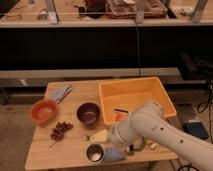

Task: Stack cups into tray

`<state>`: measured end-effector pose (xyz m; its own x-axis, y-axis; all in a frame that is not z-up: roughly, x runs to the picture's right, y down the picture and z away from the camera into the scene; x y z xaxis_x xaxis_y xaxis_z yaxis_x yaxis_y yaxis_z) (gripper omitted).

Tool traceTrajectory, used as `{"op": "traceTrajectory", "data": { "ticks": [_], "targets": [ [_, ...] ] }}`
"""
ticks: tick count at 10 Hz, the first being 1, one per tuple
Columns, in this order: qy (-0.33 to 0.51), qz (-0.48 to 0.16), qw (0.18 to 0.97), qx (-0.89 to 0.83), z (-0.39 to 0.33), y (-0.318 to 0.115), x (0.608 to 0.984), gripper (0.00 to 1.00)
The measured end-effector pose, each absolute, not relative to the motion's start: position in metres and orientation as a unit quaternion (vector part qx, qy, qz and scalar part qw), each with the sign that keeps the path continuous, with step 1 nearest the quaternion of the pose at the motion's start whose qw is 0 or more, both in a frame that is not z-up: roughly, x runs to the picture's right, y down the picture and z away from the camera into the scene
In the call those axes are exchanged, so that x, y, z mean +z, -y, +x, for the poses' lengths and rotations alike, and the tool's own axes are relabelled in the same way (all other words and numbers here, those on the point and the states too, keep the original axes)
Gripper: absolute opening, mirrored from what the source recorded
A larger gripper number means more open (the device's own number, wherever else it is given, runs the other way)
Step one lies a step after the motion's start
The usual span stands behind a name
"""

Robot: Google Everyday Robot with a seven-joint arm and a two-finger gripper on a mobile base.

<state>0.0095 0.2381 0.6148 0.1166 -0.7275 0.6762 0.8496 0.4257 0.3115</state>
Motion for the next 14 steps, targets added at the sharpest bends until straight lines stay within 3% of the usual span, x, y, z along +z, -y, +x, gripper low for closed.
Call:
{"op": "traceTrajectory", "data": {
  "ticks": [4,8,9,11,14],
  "targets": [
    [0.402,-0.085,0.775,-0.48,0.01,-0.283,0.635,0.77],
    [0.386,-0.086,0.793,-0.464,0.005,-0.283,0.647,0.77],
    [0.383,-0.086,0.794,-0.464,0.003,-0.282,0.65,0.74],
    [0.38,-0.086,0.794,-0.467,-0.003,-0.28,0.657,0.58],
    [0.382,-0.086,0.79,-0.472,-0.011,-0.277,0.665,0.55]
  ]
}}
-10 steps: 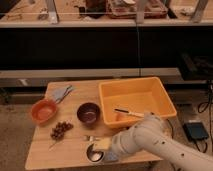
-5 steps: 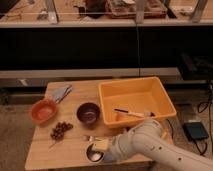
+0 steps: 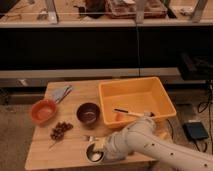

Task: Stack cups into tray

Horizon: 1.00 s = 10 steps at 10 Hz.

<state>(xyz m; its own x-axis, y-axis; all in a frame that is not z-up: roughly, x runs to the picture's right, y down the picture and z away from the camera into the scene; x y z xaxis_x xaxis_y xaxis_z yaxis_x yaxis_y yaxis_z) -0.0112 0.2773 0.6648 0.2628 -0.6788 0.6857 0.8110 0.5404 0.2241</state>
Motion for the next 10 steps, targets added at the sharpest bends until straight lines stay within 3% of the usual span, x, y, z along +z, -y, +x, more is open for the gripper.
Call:
{"op": "traceTrajectory", "data": {
  "ticks": [6,8,10],
  "targets": [
    [0.399,-0.082,0.775,-0.483,-0.018,-0.288,0.676,0.55],
    [0.401,-0.08,0.772,-0.487,-0.018,-0.292,0.68,0.42],
    [0.404,-0.083,0.765,-0.496,-0.021,-0.294,0.681,0.21]
  ]
}}
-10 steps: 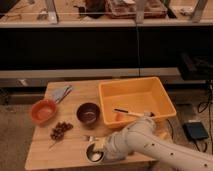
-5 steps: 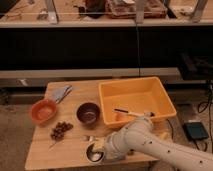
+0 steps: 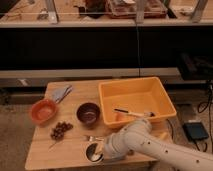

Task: Stack cups into tray

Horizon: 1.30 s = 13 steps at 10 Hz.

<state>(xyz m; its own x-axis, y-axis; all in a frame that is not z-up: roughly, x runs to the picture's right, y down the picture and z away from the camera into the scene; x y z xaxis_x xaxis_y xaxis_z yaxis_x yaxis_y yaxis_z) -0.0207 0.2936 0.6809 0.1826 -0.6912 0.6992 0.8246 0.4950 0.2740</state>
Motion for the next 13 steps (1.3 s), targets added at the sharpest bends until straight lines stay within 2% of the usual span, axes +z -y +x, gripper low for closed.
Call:
{"op": "traceTrajectory", "data": {
  "ticks": [2,3,5,9,11,13],
  "targets": [
    [0.404,-0.084,0.759,-0.504,-0.024,-0.292,0.678,0.07],
    [0.406,-0.083,0.756,-0.507,-0.025,-0.289,0.673,0.06],
    [0.411,-0.072,0.751,-0.511,-0.025,-0.277,0.659,0.06],
    [0.42,-0.024,0.746,-0.517,-0.02,-0.223,0.613,0.06],
    [0.42,-0.006,0.75,-0.512,-0.014,-0.19,0.612,0.06],
    [0.421,0.015,0.761,-0.494,0.001,-0.144,0.633,0.06]
  ]
}}
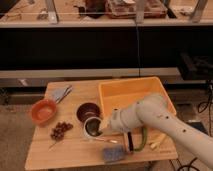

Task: Stack cups into tray

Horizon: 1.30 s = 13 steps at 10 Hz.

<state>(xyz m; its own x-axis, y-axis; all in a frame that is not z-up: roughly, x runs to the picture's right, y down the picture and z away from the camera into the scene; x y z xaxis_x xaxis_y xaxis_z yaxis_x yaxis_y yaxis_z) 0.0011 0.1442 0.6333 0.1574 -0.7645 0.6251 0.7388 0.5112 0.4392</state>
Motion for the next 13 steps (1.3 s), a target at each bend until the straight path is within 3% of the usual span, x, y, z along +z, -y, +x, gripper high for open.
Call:
{"op": "traceTrajectory", "data": {
  "ticks": [4,7,10,13],
  "targets": [
    [0.387,0.034,0.814,-0.432,0.054,-0.053,0.679,0.06],
    [0.335,0.012,0.878,-0.343,0.127,-0.002,0.719,0.06],
    [0.288,-0.025,0.915,-0.281,0.182,0.01,0.738,0.06],
    [0.288,-0.026,0.915,-0.282,0.181,0.01,0.738,0.06]
  ]
}}
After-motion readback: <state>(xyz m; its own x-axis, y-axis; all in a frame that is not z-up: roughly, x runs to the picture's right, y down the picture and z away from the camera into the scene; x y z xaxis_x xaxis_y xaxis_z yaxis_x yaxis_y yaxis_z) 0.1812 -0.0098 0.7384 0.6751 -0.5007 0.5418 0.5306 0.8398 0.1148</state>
